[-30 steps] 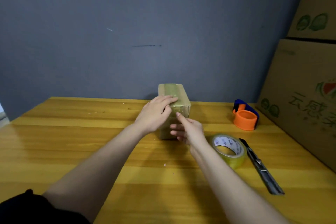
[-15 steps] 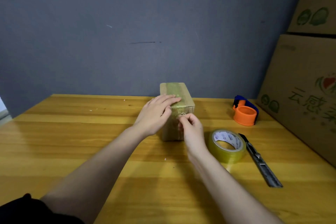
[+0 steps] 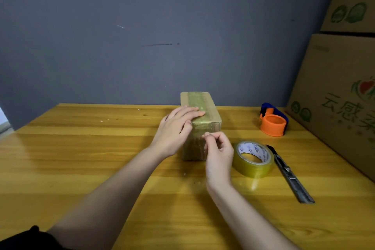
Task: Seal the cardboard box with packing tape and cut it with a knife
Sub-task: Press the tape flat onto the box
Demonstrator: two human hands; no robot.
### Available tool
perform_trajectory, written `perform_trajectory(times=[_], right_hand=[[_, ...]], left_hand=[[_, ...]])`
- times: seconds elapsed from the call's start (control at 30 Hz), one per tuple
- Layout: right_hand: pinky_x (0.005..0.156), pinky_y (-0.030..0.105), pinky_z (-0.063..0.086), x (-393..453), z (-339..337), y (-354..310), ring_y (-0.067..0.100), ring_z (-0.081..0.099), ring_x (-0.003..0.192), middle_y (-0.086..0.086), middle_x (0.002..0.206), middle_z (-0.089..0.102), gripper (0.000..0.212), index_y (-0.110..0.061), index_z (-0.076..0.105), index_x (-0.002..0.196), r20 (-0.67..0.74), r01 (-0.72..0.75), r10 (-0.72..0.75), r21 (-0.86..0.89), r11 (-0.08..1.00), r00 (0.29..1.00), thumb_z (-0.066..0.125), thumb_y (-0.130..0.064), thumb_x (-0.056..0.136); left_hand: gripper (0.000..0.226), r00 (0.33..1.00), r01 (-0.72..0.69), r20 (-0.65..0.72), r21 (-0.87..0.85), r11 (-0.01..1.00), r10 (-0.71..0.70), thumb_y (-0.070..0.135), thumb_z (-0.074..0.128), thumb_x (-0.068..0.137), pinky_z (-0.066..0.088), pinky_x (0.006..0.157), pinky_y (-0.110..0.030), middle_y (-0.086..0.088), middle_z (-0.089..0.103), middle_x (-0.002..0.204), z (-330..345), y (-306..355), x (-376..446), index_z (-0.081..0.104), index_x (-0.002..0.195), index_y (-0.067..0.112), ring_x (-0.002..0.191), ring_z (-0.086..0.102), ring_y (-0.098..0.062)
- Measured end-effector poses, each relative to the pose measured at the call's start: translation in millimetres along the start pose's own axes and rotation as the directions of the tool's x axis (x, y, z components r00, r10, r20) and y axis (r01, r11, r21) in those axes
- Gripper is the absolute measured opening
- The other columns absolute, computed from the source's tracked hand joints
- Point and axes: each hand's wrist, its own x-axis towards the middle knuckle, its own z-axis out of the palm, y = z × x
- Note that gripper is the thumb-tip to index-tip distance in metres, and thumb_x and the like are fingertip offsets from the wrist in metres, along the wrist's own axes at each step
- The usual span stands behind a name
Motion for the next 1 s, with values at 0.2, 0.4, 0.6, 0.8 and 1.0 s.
perform_trajectory(times=[0.2, 0.4, 0.6, 0.8, 1.0], right_hand=[[0.052, 0.017, 0.032, 2.0, -5.9, 6.6, 0.007, 0.036, 0.053, -0.002, 0.053, 0.039, 0.021, -0.006, 0.054, 0.066, 0.040, -0.023, 0.022, 0.029, 0.999, 0.999, 0.057, -0.001, 0.086], [0.052, 0.016, 0.032, 4.4, -10.2, 19.9, 0.005, 0.037, 0.051, -0.001, 0.054, 0.040, 0.025, -0.008, 0.051, 0.065, 0.062, -0.038, 0.039, -0.013, 0.999, 0.997, 0.056, 0.000, 0.088], [0.050, 0.017, 0.033, 7.0, -13.1, 27.4, 0.008, 0.038, 0.050, 0.002, 0.057, 0.043, 0.020, -0.004, 0.055, 0.073, 0.074, -0.037, 0.043, -0.079, 0.996, 0.996, 0.055, -0.007, 0.092], [0.041, 0.017, 0.033, 9.5, -11.6, 26.9, 0.008, 0.039, 0.039, 0.004, 0.053, 0.046, 0.020, -0.004, 0.056, 0.076, 0.086, -0.089, 0.096, -0.086, 0.992, 0.992, 0.053, -0.009, 0.094], [0.041, 0.019, 0.034, 9.7, -11.5, 31.6, 0.009, 0.040, 0.037, 0.003, 0.051, 0.048, 0.023, 0.003, 0.056, 0.079, 0.057, -0.058, 0.066, -0.135, 0.989, 0.996, 0.054, -0.014, 0.094]], left_hand=[[0.057, 0.999, -0.012, -0.048, -0.125, 0.992, 0.006, 0.040, 0.013, 0.086, 0.024, 0.115, -0.036, 0.018, 0.046, 0.140, 6.9, -7.0, 2.3, 0.053, 0.127, 0.040, 0.136, 0.028, -0.003], [0.050, 0.999, -0.014, -0.045, -0.166, 0.986, 0.007, 0.060, 0.028, 0.087, 0.022, 0.114, -0.032, 0.018, 0.049, 0.137, 8.9, -10.6, 6.1, 0.055, 0.125, 0.041, 0.136, 0.029, -0.005], [0.040, 0.998, -0.010, -0.068, -0.227, 0.974, -0.006, 0.062, 0.042, 0.081, 0.023, 0.113, -0.032, 0.020, 0.052, 0.132, 13.6, -10.0, 10.5, 0.056, 0.116, 0.048, 0.134, 0.032, -0.006], [0.043, 0.998, -0.010, -0.055, -0.148, 0.989, 0.002, 0.065, 0.049, 0.076, 0.031, 0.109, -0.042, 0.029, 0.050, 0.128, 9.3, -14.3, 13.2, 0.056, 0.117, 0.053, 0.125, 0.035, -0.003], [0.044, 0.998, -0.064, -0.017, -0.040, 0.997, 0.064, 0.048, 0.064, 0.080, 0.033, 0.106, -0.045, 0.026, 0.049, 0.132, 1.4, -13.9, 13.9, 0.053, 0.123, 0.050, 0.124, 0.036, -0.009]])
